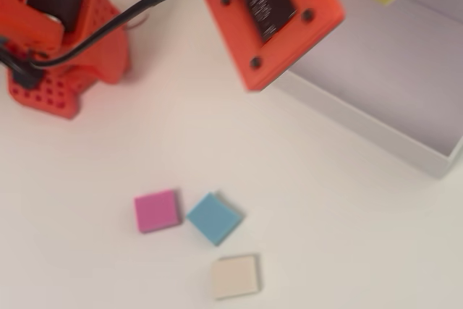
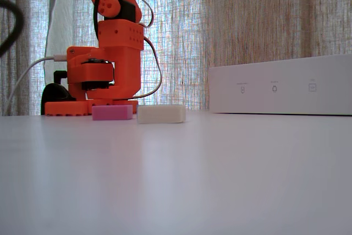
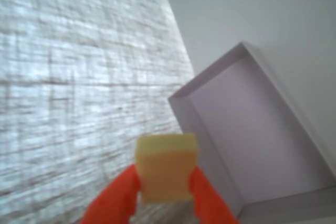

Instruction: Grasp the yellow cuboid and put it in the bin.

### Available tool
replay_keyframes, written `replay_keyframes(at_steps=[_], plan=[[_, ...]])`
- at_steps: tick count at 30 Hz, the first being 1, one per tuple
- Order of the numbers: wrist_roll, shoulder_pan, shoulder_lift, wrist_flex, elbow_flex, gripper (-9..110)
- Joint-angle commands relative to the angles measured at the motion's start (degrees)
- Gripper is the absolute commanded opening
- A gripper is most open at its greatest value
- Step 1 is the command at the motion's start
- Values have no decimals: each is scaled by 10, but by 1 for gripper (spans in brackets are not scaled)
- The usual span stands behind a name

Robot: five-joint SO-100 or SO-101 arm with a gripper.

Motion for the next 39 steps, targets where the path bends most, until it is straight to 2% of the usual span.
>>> replay_keyframes(at_steps=[1,8,13,15,20,22,30,35,39], plan=[[-5,-25,-25,-35,54,-8],[-18,-52,-63,-110,195,-8],[-16,-62,-72,-118,211,-8],[-16,-60,-73,-117,211,3],[-14,-57,-70,-116,210,51],[-15,-56,-68,-133,207,56],[-17,-20,-27,-198,185,56],[-15,118,120,-330,182,55],[-16,247,252,-355,206,55]])
